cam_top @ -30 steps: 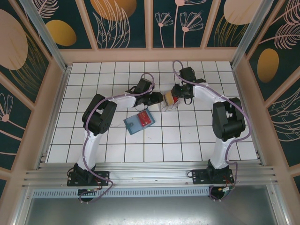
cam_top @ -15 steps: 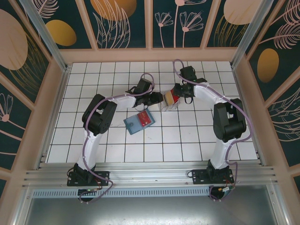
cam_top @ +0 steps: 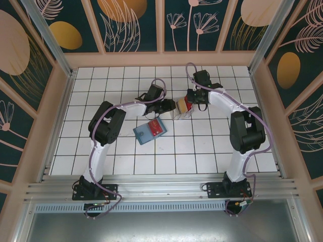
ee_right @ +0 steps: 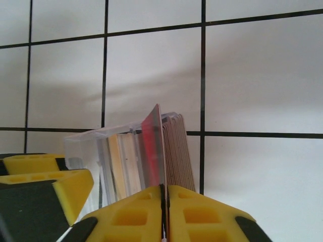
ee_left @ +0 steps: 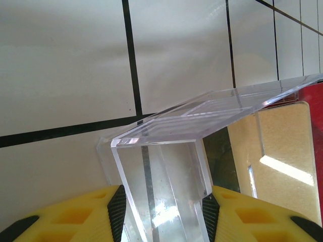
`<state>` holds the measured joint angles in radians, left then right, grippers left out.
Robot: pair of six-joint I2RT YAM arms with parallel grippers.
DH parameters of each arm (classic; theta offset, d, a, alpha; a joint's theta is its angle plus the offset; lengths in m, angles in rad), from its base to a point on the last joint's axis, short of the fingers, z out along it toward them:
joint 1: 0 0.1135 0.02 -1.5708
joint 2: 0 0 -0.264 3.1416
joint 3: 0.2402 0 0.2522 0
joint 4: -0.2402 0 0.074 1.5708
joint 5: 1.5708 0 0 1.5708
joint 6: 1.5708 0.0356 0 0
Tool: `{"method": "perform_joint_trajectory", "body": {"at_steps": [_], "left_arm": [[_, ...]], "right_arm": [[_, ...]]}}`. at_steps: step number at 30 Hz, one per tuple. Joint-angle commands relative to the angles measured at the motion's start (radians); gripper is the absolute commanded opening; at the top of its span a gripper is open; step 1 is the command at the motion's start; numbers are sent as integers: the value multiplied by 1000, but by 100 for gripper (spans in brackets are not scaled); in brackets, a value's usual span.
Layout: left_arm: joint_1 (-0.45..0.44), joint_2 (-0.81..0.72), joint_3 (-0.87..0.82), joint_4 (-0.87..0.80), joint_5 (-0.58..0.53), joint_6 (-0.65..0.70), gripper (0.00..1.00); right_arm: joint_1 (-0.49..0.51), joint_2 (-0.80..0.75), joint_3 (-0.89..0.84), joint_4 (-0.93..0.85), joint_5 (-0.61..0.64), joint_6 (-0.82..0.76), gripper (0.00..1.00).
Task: Put the credit cards into the card holder
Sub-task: Pick up the credit card from the storage box, then insert the credit card into the card slot.
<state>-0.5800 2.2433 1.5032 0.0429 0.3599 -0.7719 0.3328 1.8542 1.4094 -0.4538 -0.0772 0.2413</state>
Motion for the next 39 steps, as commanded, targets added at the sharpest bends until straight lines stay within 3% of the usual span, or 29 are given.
{"method": "perform_joint_trajectory", "body": {"at_steps": [1,14,21,25,29,39], "left_arm": [[-6,-3,-32,-72,-3,-2,46],[-6,-86,33,-170,-29,40,46],[-4,-221,31,-225,-94,72,47],[3,-343,-94,-212,-148,64,47],[7,-487,-290,-169,-194,36,47],[20,-777,-741,-135,-319,-60,47]], "right_arm": [[-5,-52,30,-42,8,-6,7],[-6,-124,13,-3,-112,28,4],[2,-220,-99,115,-317,80,4],[51,-279,-216,220,-399,121,4],[143,-291,-312,286,-393,131,3],[304,-174,-428,473,-411,198,4]]}}
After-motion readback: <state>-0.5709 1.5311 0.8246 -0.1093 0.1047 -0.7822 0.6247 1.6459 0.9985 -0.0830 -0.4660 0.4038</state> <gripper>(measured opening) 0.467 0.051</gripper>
